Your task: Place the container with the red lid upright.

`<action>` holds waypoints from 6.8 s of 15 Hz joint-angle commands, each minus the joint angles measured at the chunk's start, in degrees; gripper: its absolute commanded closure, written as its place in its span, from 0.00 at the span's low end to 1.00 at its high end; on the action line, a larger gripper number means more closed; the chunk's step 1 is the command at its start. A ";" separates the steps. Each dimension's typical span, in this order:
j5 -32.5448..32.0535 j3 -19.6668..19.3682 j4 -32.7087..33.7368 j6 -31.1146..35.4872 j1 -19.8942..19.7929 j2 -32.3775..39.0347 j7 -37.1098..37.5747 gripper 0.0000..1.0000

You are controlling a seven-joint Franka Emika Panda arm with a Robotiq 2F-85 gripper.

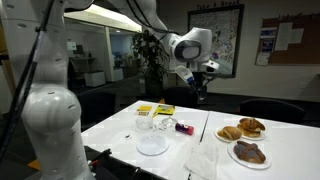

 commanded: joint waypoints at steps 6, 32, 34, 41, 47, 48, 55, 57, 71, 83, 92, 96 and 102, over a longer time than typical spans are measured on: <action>-0.26 2.81 -1.21 7.56 -0.89 2.57 7.90 0.00; 26.91 9.41 18.12 4.76 -5.36 26.03 32.53 0.00; 24.58 8.92 19.13 -4.05 -6.39 24.83 31.41 0.00; 23.93 7.34 20.09 -7.28 -5.55 25.09 31.98 0.00; 22.25 6.28 24.15 -10.22 -5.60 29.89 37.72 0.00; 21.91 6.11 25.18 -10.96 -5.85 31.10 39.08 0.00; 21.41 6.78 33.97 -18.25 -7.89 39.70 42.25 0.00; 21.18 6.92 36.20 -20.51 -7.89 41.80 42.34 0.00; 15.97 6.88 38.99 -21.28 -7.04 47.48 41.81 0.00; 10.84 7.39 35.87 -13.23 -4.83 47.87 41.49 0.08; 11.21 8.71 32.34 -5.17 -1.90 46.89 41.39 0.26; 11.43 8.92 31.78 -4.11 -2.12 45.65 41.68 0.55; 10.12 7.79 29.40 -2.08 -1.10 43.01 42.21 0.71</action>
